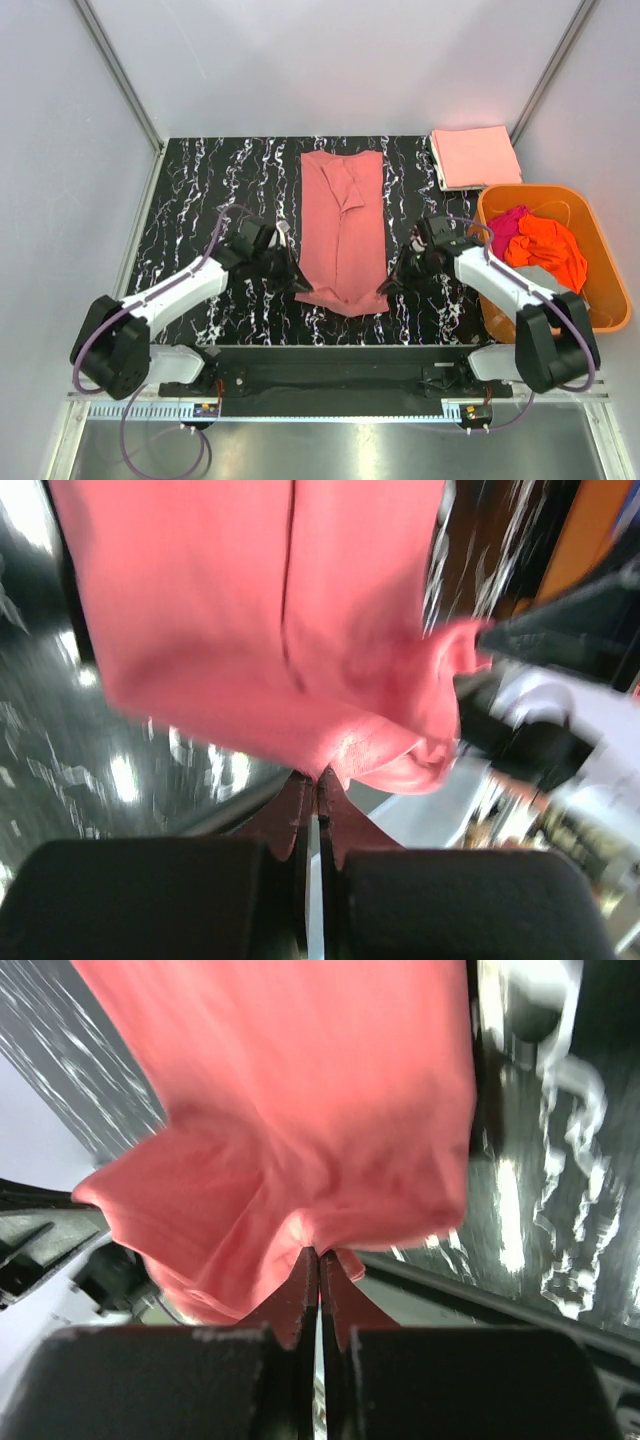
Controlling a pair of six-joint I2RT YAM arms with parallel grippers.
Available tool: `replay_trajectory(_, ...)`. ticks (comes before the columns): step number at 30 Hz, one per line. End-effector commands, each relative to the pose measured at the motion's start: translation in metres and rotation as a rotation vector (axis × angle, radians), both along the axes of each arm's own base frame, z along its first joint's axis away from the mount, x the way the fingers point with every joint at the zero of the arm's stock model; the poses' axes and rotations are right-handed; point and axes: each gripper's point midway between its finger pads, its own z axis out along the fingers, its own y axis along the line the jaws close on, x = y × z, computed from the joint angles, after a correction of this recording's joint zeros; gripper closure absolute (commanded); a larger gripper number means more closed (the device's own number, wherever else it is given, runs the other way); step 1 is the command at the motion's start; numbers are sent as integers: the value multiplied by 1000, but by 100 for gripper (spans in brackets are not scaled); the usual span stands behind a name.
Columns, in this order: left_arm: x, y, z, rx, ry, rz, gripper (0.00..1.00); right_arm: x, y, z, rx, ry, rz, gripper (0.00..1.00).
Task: Fold and stack the t-shirts
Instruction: Fold the tshirt
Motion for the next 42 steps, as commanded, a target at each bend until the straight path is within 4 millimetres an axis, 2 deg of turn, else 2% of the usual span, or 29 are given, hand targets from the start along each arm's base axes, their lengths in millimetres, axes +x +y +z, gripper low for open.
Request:
replay_trajectory(1,54,1,14,14,-62,89,100,45,-15,15,-35,-65,-14,100)
replay_trajectory(2,63,2,6,34,-44,97,100,54,-16,7,-37,-24,-13,100)
replay_trajectory(3,84,4,15,25,-69,126,100,65,-19,9,-40,-38,0,100)
replay_trajectory(4,94,6,14,33,-73,138,100,89,-19,23,-38,-85,-2,100)
replay_trajectory(5,104,8,5,51,-55,148,100,99,-26,12,-65,-48,-14,100)
replay_trajectory(6,121,10,13,42,-77,169,100,110,-29,14,-69,-60,-11,100)
replay_trajectory(7,127,11,10,49,-69,177,100,129,-29,25,-61,-94,-19,100)
replay_trajectory(8,134,12,1,58,-46,192,100,138,-31,19,-45,-63,-28,100)
replay_trajectory(9,147,12,7,39,-63,205,100,146,-30,21,-35,-66,-27,100)
replay_trajectory(10,153,11,6,37,-61,206,100,164,-28,34,-25,-111,-20,100)
replay_trajectory(11,159,9,-4,46,-46,201,100,169,-28,22,-38,-69,-14,100)
replay_trajectory(12,171,8,3,27,-60,201,100,174,-29,20,-47,-69,1,100)
replay_trajectory(13,176,7,3,22,-59,200,100,187,-30,26,-47,-90,2,100)
replay_trajectory(14,181,7,-6,32,-42,203,100,189,-30,18,-43,-57,0,100)
replay_trajectory(15,190,7,-2,20,-48,215,100,194,-33,18,-32,-53,-10,100)
replay_trajectory(16,194,6,-4,14,-43,217,100,204,-31,25,-24,-80,-11,100)
replay_trajectory(17,199,5,-10,14,-28,219,100,208,-32,20,-32,-69,-9,100)
replay_trajectory(19,211,4,-4,-5,-44,219,100,218,-32,24,-26,-87,4,100)
replay_trajectory(20,214,4,-6,-4,-42,217,100,218,-33,16,-23,-55,5,100)
replay_trajectory(26,234,10,-12,-21,-21,251,100,229,-37,9,-15,-44,6,100)
replay_trajectory(33,248,17,-22,-26,-6,262,100,238,-36,-1,11,-28,8,100)
replay_trajectory(42,253,12,-39,-57,36,225,98,247,-40,-11,-1,-17,-10,100)
